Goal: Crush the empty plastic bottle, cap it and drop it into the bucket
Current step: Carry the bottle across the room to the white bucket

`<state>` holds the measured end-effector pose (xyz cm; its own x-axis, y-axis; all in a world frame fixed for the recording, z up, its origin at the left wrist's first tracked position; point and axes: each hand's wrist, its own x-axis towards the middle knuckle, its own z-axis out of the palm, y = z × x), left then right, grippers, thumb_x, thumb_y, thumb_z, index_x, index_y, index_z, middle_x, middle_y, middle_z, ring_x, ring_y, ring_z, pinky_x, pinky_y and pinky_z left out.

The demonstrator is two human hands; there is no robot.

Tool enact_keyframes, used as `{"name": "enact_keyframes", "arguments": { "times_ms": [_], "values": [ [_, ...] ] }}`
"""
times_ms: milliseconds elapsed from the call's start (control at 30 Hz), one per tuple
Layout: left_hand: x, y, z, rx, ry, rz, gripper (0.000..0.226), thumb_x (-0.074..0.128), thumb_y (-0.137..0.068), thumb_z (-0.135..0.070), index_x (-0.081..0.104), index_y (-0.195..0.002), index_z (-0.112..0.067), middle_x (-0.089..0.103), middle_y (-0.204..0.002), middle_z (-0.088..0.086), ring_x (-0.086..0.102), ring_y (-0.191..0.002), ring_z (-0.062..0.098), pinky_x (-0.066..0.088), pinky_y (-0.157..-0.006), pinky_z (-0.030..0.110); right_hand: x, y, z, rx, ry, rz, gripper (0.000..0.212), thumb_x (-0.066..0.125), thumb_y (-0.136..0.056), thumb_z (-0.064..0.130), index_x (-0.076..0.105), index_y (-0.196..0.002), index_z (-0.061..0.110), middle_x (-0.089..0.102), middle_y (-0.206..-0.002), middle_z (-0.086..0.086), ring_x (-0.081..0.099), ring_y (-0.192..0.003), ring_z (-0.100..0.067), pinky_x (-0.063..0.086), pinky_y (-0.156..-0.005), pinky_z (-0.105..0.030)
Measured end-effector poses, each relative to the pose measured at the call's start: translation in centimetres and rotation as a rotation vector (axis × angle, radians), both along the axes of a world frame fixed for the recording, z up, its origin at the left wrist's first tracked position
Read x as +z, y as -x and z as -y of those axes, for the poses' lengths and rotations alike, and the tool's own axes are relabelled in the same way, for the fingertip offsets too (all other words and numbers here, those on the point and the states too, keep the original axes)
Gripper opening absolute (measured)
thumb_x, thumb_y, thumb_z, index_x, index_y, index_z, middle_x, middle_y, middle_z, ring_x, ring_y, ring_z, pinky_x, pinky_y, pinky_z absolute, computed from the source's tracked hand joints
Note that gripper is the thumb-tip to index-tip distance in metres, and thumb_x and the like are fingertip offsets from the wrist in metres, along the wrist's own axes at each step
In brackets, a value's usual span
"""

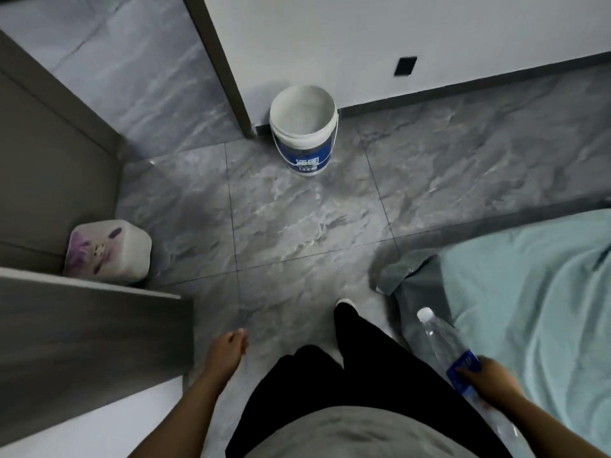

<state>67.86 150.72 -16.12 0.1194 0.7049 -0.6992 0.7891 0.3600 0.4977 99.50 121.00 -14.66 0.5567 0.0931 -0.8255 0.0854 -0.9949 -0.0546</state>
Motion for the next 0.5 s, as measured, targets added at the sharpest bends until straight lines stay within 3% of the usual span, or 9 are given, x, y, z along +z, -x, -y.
{"name": "enact_keyframes", "arguments": {
  "times_ms": [167,233,500],
  "values": [
    [0.0,-3.0,-2.3,0.138,0.113,-0.022,0.028,0.047,-0.090,-0.012,0.061,-0.066,-0.005,0.060,-0.069,0.016,0.054,-0.067,0.027,0.039,-0.070,0.036,2.0,-8.5,-8.9,0.031,-0.104,0.052,0.027,0.064,-0.083,0.020,0.051,-0.062,0.011,0.061,-0.074,-0.017,0.057,-0.067,-0.028,0.047,-0.066,-0.035],
    [-0.2,-3.7,-3.7,0.190,0.161,-0.038,0.028,0.047,-0.091,-0.015,0.064,-0.070,-0.005,0.062,-0.070,0.015,0.055,-0.066,0.028,0.041,-0.070,0.035,2.4,-11.0,-12.5,0.056,-0.121,0.058,0.022,0.064,-0.083,0.021,0.054,-0.067,0.010,0.061,-0.074,-0.017,0.056,-0.066,-0.028,0.050,-0.068,-0.038],
    [-1.4,-9.6,-13.2,0.249,0.204,-0.062,0.031,0.048,-0.089,-0.015,0.064,-0.066,-0.003,0.062,-0.066,0.014,0.055,-0.062,0.027,0.041,-0.062,0.033,1.4,-17.5,-23.5,0.122,-0.109,0.043,0.036,0.063,-0.084,0.022,0.044,-0.052,0.026,0.057,-0.065,-0.010,0.053,-0.062,-0.024,0.045,-0.063,-0.031]
  ]
}}
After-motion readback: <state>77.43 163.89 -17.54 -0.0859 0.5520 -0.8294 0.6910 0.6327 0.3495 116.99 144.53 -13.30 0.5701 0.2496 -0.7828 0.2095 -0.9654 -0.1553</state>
